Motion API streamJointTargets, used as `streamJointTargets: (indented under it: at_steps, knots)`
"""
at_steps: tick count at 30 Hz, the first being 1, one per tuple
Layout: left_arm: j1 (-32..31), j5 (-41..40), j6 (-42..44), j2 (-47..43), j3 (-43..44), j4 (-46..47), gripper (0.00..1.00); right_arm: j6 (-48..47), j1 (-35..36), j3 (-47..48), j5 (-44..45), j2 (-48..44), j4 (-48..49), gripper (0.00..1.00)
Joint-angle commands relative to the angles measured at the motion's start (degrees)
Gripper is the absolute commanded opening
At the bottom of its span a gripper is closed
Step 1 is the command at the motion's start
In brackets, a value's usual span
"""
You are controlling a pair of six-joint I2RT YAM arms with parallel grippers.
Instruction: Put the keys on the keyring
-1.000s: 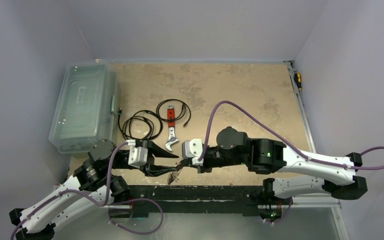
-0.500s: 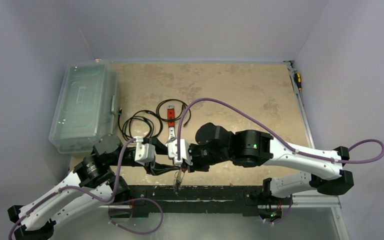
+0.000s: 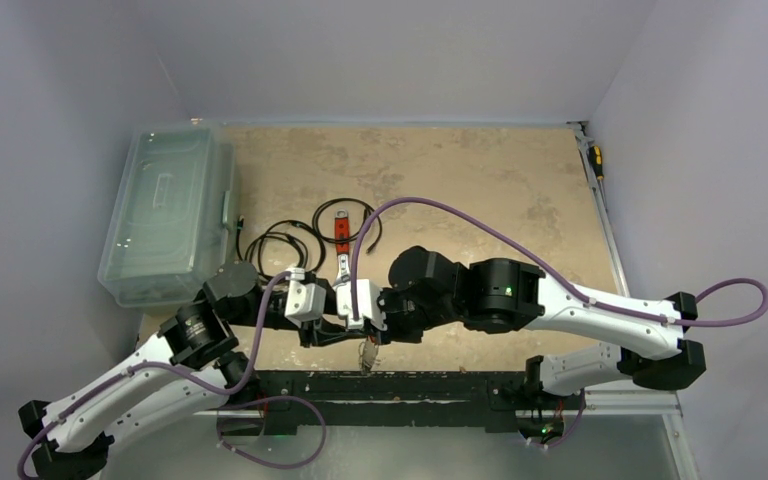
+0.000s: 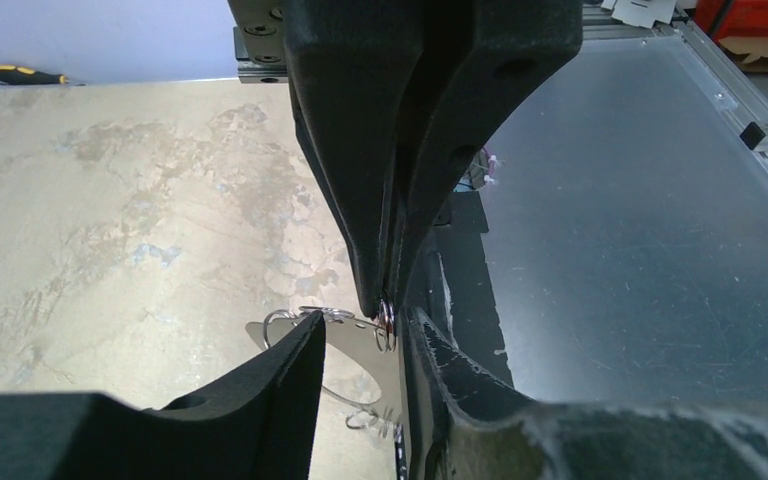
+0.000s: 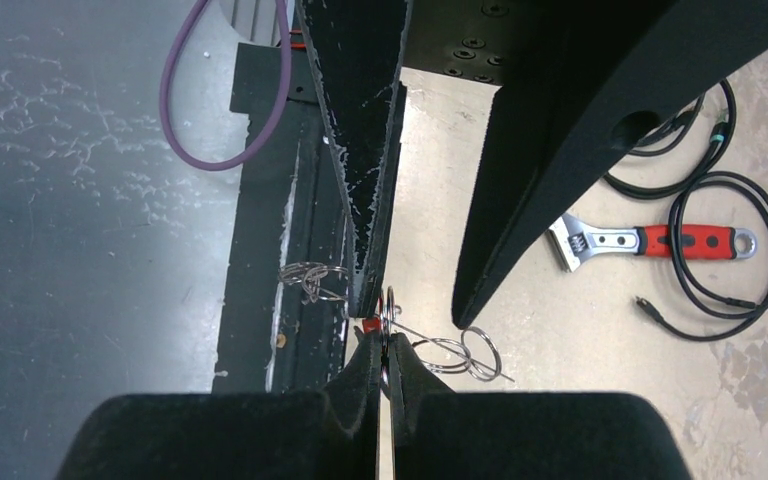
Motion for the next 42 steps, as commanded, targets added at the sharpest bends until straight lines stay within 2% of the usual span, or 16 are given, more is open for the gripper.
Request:
streamJointTargets:
  at_steps: [1,9,17,20,27,28,31,33,36,42]
  knots:
    - [0.1,2.7,-0.5,0.7,1.2,2.9,0.29,-0.5,-0.1,2.7,1.0,-1.4,1.4,0.00]
    - [-0.4,2.5,-0.8,1.7,0.7,3.9,0.16,-0.4,-0.1,2.7,1.1,-1.4,1.4,0.00]
    - [-1.5,1.7,-0.9,2.4,-0.1,4.5,0.08,-0.4,-0.1,2.4,0.8,-1.6,2.2,0.00]
    - [-2.0,1.5,-0.7,2.7,-0.1,4.4,0.00,-0.4,-0.1,2.5,0.8,-1.6,2.4,0.00]
    - [-2.5,-0.3,0.2,0.2,-0.2,4.1,0.00,-0.1,-0.1,1.2,3.0,-3.5,4.5,0.01]
    - [-2.4,-0.7,0.2,-0.5,-0.4,4.4,0.00,0.1,-0.1,0.5,3.3,-4.3,5.2,0.06]
    - [-2.3,-1.1,-0.9,-2.6,-1.7,6.4,0.00,1.0,-0.1,-2.2,3.9,-7.1,7.7,0.32]
    - [-2.1,-0.9,-1.7,-3.7,-2.3,7.7,0.00,2.0,-0.1,-5.3,3.3,-9.3,10.2,0.41]
    - [-2.0,-0.2,-2.6,-4.7,-2.9,8.9,0.00,3.4,-0.1,-9.8,1.6,-13.0,14.9,0.46]
    - [-1.9,1.1,-5.0,-5.8,-3.6,11.2,0.00,5.8,-0.1,-19.0,0.0,-18.7,27.4,0.46]
